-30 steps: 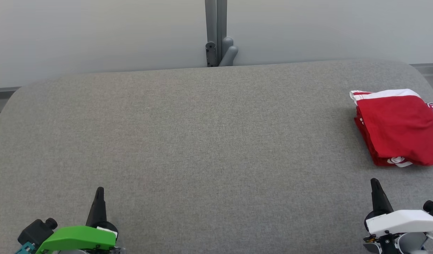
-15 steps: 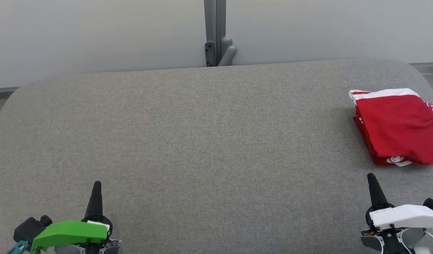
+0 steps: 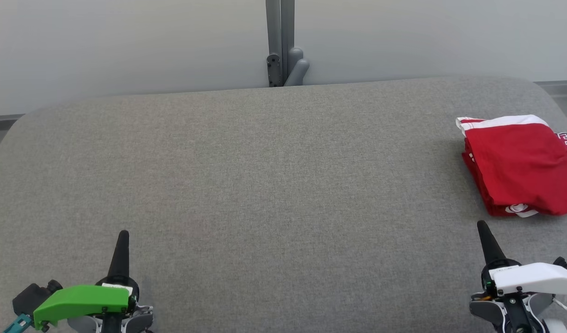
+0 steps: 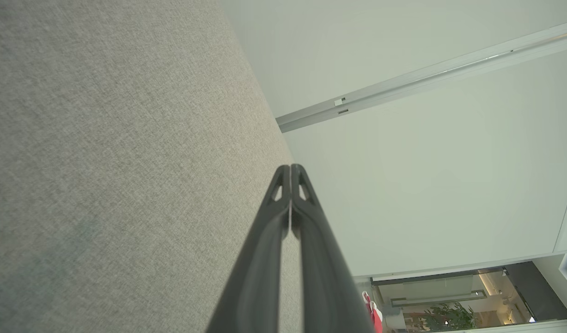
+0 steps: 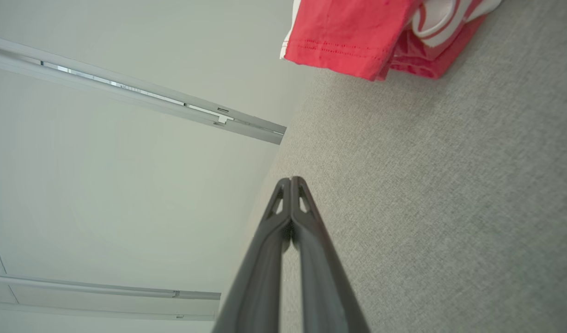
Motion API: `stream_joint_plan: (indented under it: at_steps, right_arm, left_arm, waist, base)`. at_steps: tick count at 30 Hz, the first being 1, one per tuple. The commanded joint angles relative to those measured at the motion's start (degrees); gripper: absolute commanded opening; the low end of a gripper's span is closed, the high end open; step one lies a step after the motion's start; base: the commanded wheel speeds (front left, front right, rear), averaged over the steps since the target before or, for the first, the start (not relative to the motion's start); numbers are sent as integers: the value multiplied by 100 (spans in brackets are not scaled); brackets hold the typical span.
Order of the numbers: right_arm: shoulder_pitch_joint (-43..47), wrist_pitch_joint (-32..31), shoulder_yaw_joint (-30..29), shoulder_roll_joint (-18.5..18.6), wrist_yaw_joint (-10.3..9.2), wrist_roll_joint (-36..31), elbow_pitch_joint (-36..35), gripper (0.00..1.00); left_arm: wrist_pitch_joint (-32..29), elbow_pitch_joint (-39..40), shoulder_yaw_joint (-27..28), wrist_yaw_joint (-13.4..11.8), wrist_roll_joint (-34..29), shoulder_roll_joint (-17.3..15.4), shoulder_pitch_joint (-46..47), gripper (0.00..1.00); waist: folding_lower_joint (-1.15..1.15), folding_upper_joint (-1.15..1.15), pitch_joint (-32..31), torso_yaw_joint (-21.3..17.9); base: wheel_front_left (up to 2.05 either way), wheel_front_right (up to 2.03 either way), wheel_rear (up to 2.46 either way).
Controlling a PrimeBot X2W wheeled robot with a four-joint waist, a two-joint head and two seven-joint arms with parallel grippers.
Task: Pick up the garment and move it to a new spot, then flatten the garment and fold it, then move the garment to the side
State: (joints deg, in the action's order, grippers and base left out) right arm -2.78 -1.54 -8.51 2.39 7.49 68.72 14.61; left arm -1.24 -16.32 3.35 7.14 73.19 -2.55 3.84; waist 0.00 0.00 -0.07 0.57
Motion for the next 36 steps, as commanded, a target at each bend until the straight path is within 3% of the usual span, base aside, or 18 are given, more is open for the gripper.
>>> stream_joint_plan:
  at_steps: [1, 36]
  right_arm:
    - [-114, -47, 11, 39, 3, 156, -61, 0]
    - [-278, -468, 106, 58, 1, 2056, -124, 0]
  left_arm:
    - [-33, 65, 32, 40, 168, -38, 123, 0]
    - [-450, 191, 217, 48, 1676, -49, 289, 0]
  waist:
    - [0, 0, 1, -1]
    - [0, 0, 20, -47]
  base:
    - [0, 0, 0]
    - [0, 0, 0]
